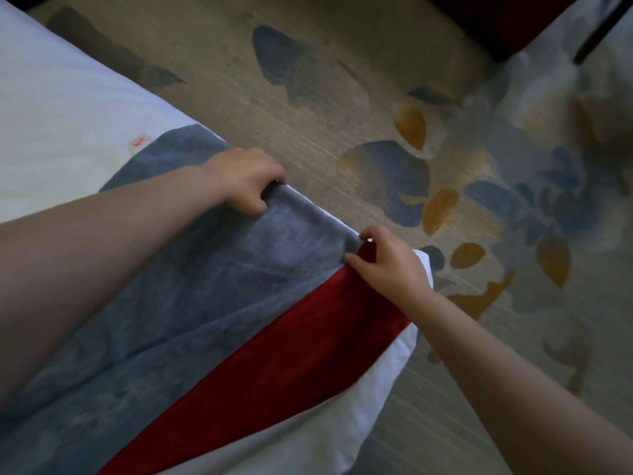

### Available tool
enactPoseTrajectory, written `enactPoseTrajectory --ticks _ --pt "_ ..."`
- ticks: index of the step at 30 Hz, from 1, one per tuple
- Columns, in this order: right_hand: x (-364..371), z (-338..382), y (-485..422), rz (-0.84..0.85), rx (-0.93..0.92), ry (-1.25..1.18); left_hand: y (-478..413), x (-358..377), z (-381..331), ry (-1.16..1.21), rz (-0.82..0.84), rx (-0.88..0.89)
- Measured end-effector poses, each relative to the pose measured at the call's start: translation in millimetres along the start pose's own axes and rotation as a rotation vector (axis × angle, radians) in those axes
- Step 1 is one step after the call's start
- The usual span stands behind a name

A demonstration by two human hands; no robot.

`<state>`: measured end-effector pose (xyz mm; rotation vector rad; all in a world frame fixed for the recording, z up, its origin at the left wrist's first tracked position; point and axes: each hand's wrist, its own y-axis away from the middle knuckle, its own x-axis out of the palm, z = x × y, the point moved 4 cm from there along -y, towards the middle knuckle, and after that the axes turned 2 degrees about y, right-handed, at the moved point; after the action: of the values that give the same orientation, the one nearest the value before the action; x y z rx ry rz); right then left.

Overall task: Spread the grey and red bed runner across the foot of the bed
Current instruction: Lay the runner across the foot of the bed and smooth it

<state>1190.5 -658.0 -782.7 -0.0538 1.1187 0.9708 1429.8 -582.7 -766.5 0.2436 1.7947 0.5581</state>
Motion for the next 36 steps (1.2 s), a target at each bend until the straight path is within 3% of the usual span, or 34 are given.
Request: enactPoseTrajectory --ticks 7,12,15,18,21,28,36 --pt "-16 6 -26 -0.112 0.095 0.144 -12 -15 -5 -0.232 -0.239 -0.064" --pt "-31 1 -32 -0.138 0.218 0.196 -6 -16 -19 -0.094 -0.409 -0.159" --pt "-23 22 -20 -0.18 0.089 0.394 9 -2 -26 -0.029 -0.416 -0.196" --pt "-8 55 -4 -0.229 -0.185 0.501 32 14 -29 0.002 -0.431 -0.206" --pt "16 84 6 -0.142 -0.419 0.592 58 25 -28 0.042 -0.452 -0.243" --pt "45 130 15 -0.008 -0.66 0.677 118 44 -36 0.063 -0.477 -0.378" --pt "47 126 53 -0.048 -0.847 0.691 174 74 -74 0.192 -0.504 -0.624"
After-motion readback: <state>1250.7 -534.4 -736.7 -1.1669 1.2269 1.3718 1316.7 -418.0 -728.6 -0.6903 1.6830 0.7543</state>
